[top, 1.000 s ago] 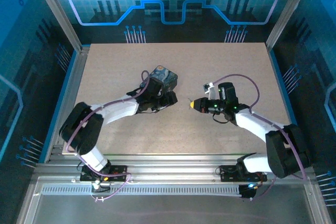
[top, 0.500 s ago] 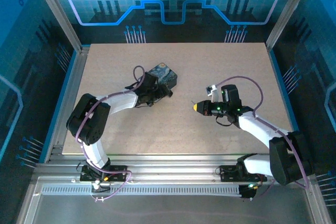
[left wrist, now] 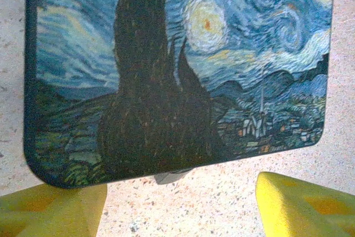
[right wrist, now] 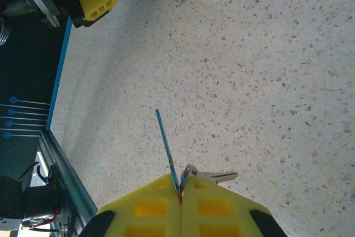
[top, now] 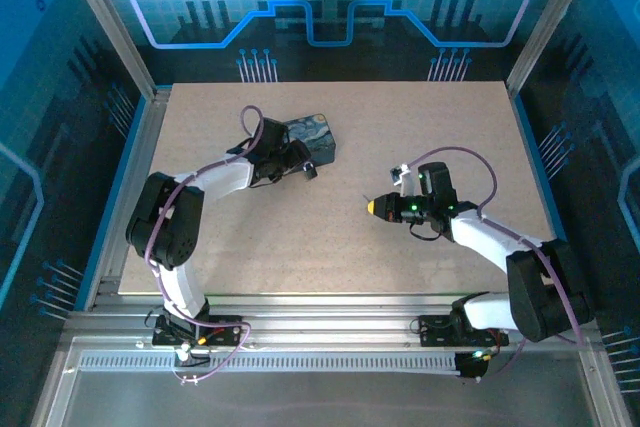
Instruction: Unlock the padlock with the key
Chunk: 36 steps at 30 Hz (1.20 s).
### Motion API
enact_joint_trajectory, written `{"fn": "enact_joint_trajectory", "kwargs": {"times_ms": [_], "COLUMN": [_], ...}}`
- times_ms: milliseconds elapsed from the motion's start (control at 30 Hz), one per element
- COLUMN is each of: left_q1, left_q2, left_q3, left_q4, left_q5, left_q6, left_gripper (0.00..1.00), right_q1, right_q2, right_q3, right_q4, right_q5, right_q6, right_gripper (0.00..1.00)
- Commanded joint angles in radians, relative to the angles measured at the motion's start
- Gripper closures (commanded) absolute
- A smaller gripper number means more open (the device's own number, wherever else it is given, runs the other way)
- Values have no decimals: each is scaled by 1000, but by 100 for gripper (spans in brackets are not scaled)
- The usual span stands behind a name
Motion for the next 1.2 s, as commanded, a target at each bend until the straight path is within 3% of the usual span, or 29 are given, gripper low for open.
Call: {"fn": "enact_joint_trajectory", "kwargs": {"times_ms": [0,333,900,1167], "left_q1": [-33,-160,-162,-155], "left_q2": [-27,29,275,313], "left_q3": [-15,50,328,364], "left_q4": [-66,-128,-321,-347], "left_q5": [-48,-197,-266,-275], "left_q6": [-10,-67,-7,31], "left_gripper": [28,26,33,39], "right_q1": [-9,-16,-33,-39], "right_q2": [7,59,90,125], "right_q3": [7,42,30,35], "right_q4": [0,22,70,101], "right_q5": [-13,-30,-61,-84], "right_q6": [-16,-11,-10,-8], "right_gripper": [100,100,100,100]}}
